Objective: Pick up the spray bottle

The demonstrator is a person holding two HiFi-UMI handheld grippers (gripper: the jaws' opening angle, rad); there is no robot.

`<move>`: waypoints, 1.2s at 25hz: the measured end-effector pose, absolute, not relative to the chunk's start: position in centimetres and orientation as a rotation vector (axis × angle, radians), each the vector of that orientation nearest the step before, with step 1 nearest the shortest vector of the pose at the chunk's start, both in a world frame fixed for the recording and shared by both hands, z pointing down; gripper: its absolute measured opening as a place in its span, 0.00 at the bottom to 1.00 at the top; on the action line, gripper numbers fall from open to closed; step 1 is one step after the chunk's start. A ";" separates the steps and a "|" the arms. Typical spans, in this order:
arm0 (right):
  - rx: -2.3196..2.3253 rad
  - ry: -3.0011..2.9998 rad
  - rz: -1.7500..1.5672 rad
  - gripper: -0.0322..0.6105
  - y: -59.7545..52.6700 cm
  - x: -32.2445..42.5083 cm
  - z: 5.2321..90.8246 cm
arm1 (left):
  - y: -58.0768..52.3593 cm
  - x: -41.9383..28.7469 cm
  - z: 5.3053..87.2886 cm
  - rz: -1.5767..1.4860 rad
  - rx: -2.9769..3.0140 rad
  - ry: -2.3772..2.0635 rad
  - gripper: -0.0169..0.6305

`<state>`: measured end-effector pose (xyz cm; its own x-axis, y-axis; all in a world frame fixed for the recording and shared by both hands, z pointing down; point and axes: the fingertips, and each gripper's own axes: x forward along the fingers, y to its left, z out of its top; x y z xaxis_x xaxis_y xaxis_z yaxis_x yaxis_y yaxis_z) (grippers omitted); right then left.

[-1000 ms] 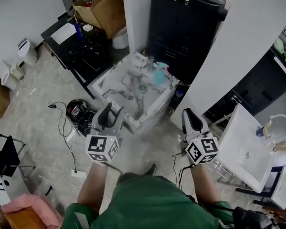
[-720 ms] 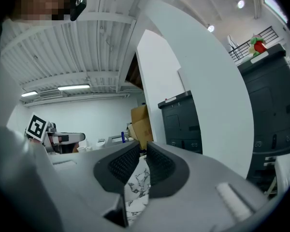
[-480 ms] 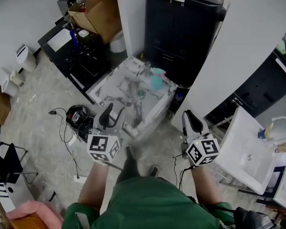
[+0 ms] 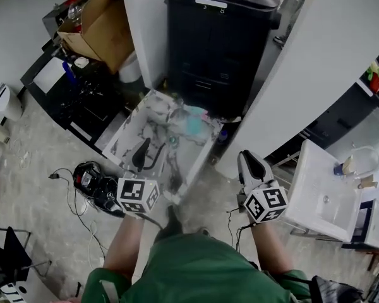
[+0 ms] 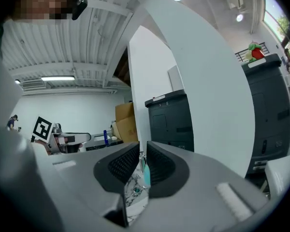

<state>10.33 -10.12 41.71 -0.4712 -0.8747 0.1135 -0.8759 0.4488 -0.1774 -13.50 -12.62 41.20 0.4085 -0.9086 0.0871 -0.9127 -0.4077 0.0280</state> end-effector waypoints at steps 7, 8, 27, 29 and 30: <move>1.733 -2.563 0.338 0.12 -15.3 8.2 42.0 | -20.3 -14.7 43.7 0.129 2.631 -1.503 0.33; 1.749 -2.545 0.344 0.12 -15.8 8.0 42.1 | -21.1 -14.8 44.2 0.137 2.634 -1.478 0.33; 1.825 -2.412 0.446 0.12 -21.0 8.3 46.2 | -29.4 -9.9 51.6 0.308 2.734 -1.239 0.32; 1.817 -2.416 0.468 0.12 -21.5 9.0 46.7 | -29.8 -8.7 52.2 0.334 2.740 -1.237 0.32; 1.811 -2.420 0.475 0.12 -21.7 9.3 46.9 | -30.1 -8.3 52.5 0.344 2.739 -1.239 0.32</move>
<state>9.32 -21.72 46.86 -0.2968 -0.9221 0.2483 -0.9476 0.2522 -0.1963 -8.25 -30.08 52.52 0.6399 -0.7258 0.2524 -0.7519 -0.6591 0.0111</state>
